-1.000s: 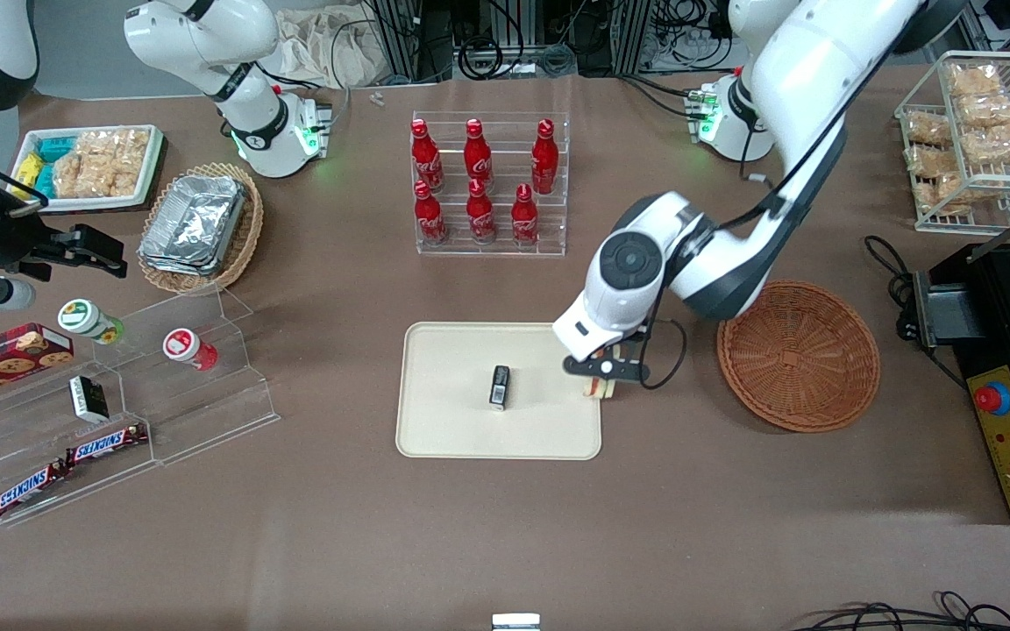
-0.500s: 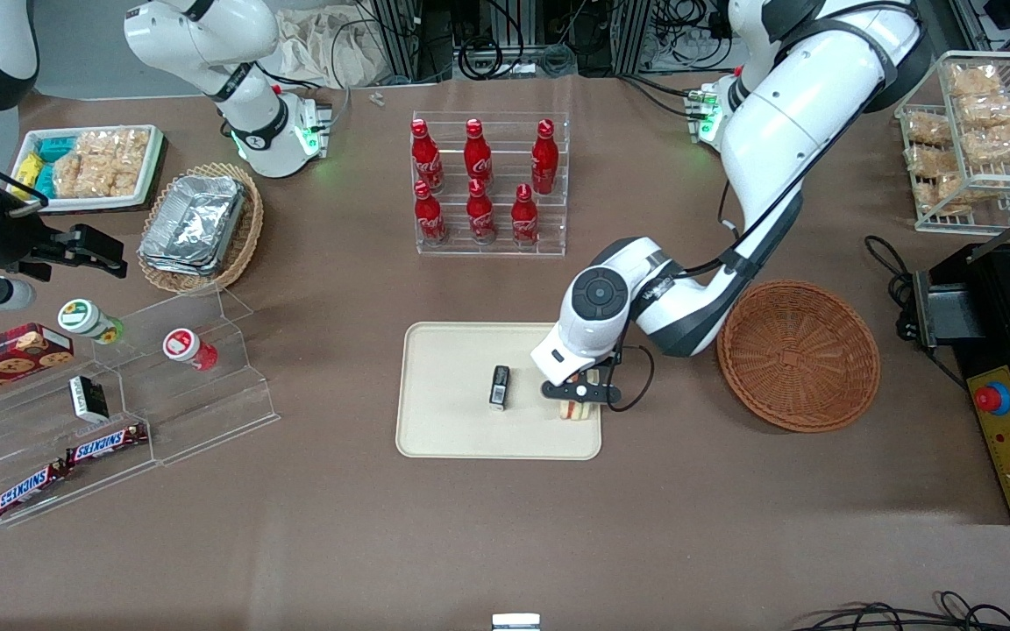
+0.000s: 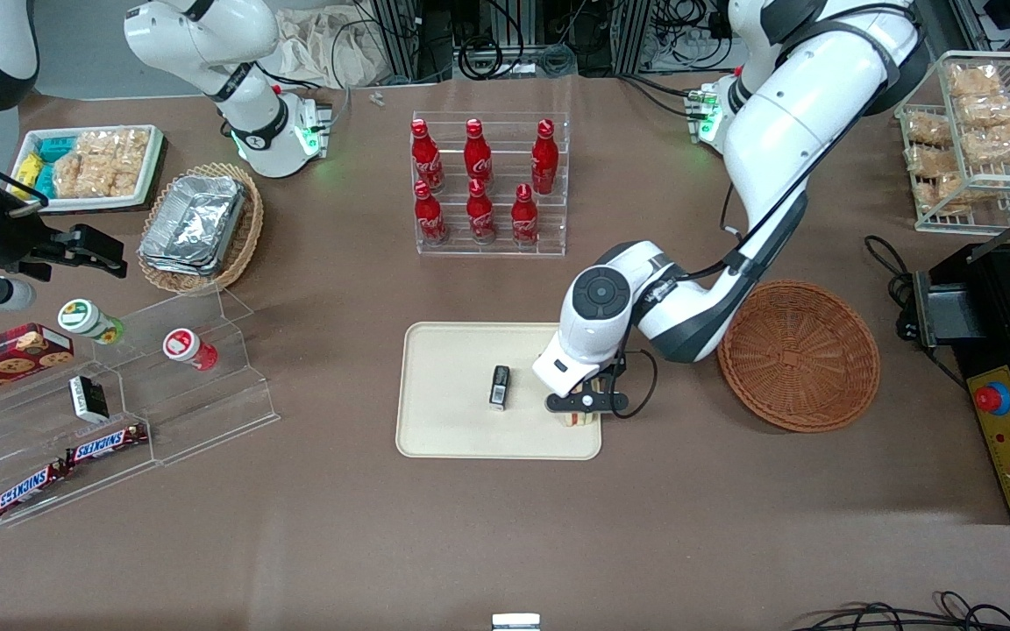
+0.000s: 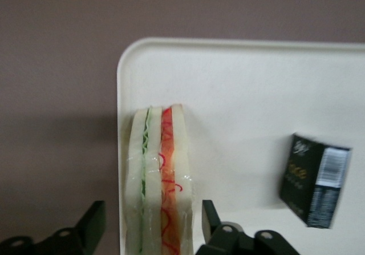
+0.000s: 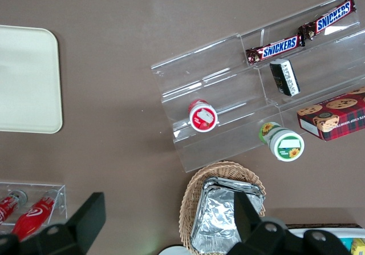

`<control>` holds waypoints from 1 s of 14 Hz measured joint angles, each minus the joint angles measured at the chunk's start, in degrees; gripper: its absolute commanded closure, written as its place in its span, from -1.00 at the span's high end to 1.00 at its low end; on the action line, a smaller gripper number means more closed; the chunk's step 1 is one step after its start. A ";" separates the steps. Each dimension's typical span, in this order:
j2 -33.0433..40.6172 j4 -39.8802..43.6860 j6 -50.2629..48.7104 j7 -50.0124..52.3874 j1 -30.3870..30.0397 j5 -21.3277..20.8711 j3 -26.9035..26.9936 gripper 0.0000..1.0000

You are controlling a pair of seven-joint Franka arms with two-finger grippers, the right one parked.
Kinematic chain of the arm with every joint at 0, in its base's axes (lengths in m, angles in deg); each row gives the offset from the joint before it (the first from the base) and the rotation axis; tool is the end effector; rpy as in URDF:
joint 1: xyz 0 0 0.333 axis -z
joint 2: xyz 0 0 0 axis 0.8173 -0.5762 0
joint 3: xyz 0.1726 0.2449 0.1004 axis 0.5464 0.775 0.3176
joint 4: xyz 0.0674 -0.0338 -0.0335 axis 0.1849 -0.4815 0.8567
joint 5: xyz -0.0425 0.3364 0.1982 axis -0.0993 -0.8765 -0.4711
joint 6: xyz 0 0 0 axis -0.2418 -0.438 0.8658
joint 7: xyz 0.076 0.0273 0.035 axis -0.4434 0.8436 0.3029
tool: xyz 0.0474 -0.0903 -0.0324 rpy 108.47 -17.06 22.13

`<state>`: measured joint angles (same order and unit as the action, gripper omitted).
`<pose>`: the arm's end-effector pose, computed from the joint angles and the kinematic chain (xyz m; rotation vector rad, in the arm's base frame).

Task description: Place sandwich from basket to tray

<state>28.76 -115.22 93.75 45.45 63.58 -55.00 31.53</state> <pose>0.5874 -0.4068 0.2771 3.1142 0.0250 0.1543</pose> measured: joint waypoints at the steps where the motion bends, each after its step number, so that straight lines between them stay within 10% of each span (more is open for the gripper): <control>1: 2.41 0.71 -3.48 0.62 -0.05 0.04 -0.05 1.00; 10: 25.38 2.24 -28.68 -21.62 -11.95 22.48 0.72 1.00; 14: 32.73 7.29 -41.34 -40.23 -11.11 32.17 17.83 1.00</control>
<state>61.48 -107.93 52.41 5.22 52.48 -22.83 49.36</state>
